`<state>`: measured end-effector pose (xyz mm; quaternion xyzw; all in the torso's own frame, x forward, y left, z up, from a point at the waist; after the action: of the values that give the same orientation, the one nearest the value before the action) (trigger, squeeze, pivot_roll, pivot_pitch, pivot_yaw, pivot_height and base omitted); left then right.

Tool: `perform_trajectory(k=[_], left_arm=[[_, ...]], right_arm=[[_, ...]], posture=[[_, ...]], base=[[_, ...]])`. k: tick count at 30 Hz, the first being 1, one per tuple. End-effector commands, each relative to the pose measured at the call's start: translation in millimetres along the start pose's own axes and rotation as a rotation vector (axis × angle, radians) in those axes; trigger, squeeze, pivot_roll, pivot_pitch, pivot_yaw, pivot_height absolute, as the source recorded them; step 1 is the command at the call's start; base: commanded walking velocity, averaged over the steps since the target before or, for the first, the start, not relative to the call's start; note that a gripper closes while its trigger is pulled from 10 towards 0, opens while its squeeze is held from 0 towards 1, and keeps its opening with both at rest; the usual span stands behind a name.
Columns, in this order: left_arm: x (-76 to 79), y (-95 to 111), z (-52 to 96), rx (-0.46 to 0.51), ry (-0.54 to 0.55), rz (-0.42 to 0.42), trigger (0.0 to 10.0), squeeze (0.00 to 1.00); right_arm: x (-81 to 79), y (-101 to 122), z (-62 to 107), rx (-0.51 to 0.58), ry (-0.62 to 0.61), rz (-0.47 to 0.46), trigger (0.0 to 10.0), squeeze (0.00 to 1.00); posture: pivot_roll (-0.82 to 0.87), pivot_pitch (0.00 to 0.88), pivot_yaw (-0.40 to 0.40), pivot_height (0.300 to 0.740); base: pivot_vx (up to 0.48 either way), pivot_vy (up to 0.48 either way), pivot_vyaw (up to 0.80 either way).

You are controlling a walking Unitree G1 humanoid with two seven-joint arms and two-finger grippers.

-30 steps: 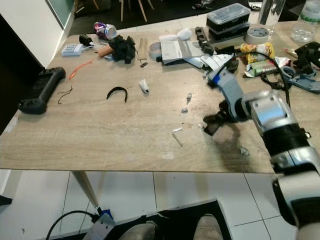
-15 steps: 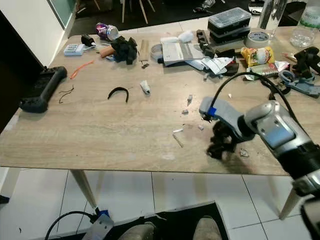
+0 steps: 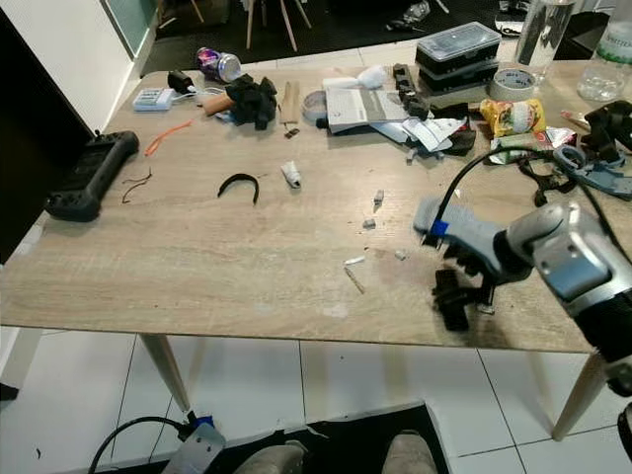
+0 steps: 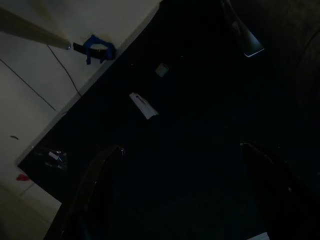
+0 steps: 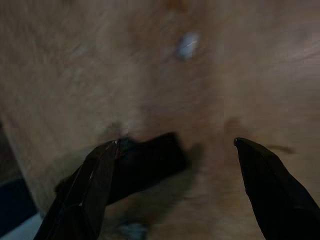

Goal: Picking trash to rubbish bin

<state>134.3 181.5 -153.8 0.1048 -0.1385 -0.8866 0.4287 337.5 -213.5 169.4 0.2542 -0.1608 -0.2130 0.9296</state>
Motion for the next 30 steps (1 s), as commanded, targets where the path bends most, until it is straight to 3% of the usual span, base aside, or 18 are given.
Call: perform_trajectory(k=[1,2,3,5,10,13,14,16,24,30], left_arm=[[21.5,2.7,-3.7,0.003,-0.061,-0.004,10.0,0.00],[21.5,2.7,-3.7,0.003,-0.061,-0.004,10.0,0.00],[21.6,3.4,-3.8,0.005,-0.061,-0.002,10.0,0.00],[21.8,3.6,-3.9,0.005,-0.061,-0.002,10.0,0.00],[24.3,5.4,-4.6,0.009,-0.065,0.004,10.0,0.00],[25.7,6.1,-4.9,0.011,-0.068,0.006,10.0,0.00],[25.7,6.1,-4.9,0.011,-0.068,0.006,10.0,0.00],[26.7,6.4,-5.1,0.011,-0.070,0.007,10.0,0.00],[29.9,8.8,-5.9,0.014,-0.077,-0.001,10.0,0.00],[30.7,12.1,-6.5,0.021,-0.077,0.002,10.0,0.00]], right_arm=[[-4.2,12.3,1.1,0.046,0.030,-0.050,10.0,0.00],[-4.2,12.3,1.1,0.046,0.030,-0.050,10.0,0.00],[-1.4,22.3,1.5,0.083,0.023,-0.136,10.0,0.00],[1.7,29.3,1.3,0.110,0.012,-0.198,10.0,0.00],[-6.4,30.7,5.5,0.076,0.052,-0.234,10.0,0.00],[-17.4,55.0,6.1,0.184,0.160,-0.393,10.0,0.00],[-17.4,55.0,6.1,0.184,0.160,-0.393,10.0,0.00],[-23.9,61.3,8.4,0.176,0.203,-0.493,10.0,0.00],[-23.3,47.5,23.9,0.039,0.155,-0.610,10.0,0.00],[-38.1,20.6,23.1,-0.109,0.159,-0.615,10.0,0.00]], posture=[[-0.14,0.098,0.064,0.740],[-0.14,0.098,0.064,0.740],[-0.14,0.098,0.064,0.740],[-0.14,0.098,0.064,0.740],[-0.15,0.100,0.054,0.740],[-0.16,0.106,0.048,0.740],[-0.16,0.106,0.048,0.740],[-0.16,0.106,0.048,0.740],[-0.19,0.114,0.037,0.740],[-0.20,0.114,0.027,0.740]], base=[[0.000,0.000,0.00],[0.000,0.000,0.00],[0.000,0.000,0.00],[0.000,0.000,0.00],[0.000,0.000,0.00],[0.000,0.000,0.00],[0.000,0.000,0.00],[0.000,0.000,0.00],[0.000,0.000,0.00],[0.000,0.000,0.00]])
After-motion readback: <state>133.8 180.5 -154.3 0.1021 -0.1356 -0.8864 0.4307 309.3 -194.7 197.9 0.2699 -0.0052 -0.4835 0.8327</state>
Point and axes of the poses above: a point about 5 cm out from each wrist's last joint towards the gripper, its own z axis pointing back from the gripper into the wrist, its own y axis along the axis of the wrist's last joint, x = y × z, the point moved 5 cm from there along -z, pointing out of the wrist towards the gripper, and after that the axes turned 6 degrees about -z, right-handed, at the moved point
